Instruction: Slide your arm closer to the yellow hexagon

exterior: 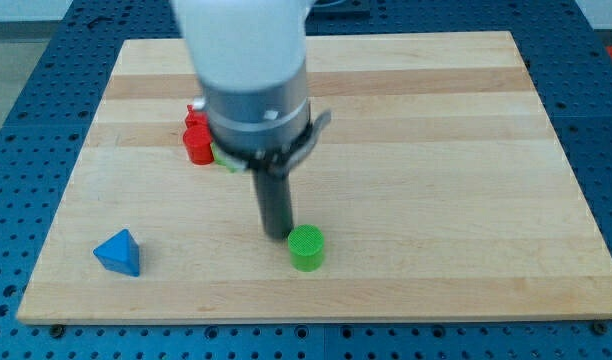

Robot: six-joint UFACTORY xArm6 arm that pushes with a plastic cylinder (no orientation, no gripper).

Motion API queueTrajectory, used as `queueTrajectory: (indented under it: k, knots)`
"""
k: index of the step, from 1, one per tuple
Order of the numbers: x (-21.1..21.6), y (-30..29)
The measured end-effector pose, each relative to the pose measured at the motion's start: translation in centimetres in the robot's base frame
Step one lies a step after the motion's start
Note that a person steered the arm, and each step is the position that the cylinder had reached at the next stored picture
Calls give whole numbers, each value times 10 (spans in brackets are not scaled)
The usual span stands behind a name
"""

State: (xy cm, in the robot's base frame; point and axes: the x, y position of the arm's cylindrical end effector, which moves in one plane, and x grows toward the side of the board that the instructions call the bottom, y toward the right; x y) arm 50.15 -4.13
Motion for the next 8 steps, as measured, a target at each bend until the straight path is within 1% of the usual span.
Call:
queueTrajectory:
  k: [1,2,3,4,5,6,8]
  knots:
    - [-26,4]
    - [-77,31]
    - [-123,35]
    - [-172,22]
    - [-210,-11]
    - [-198,-14]
    - [-51,7]
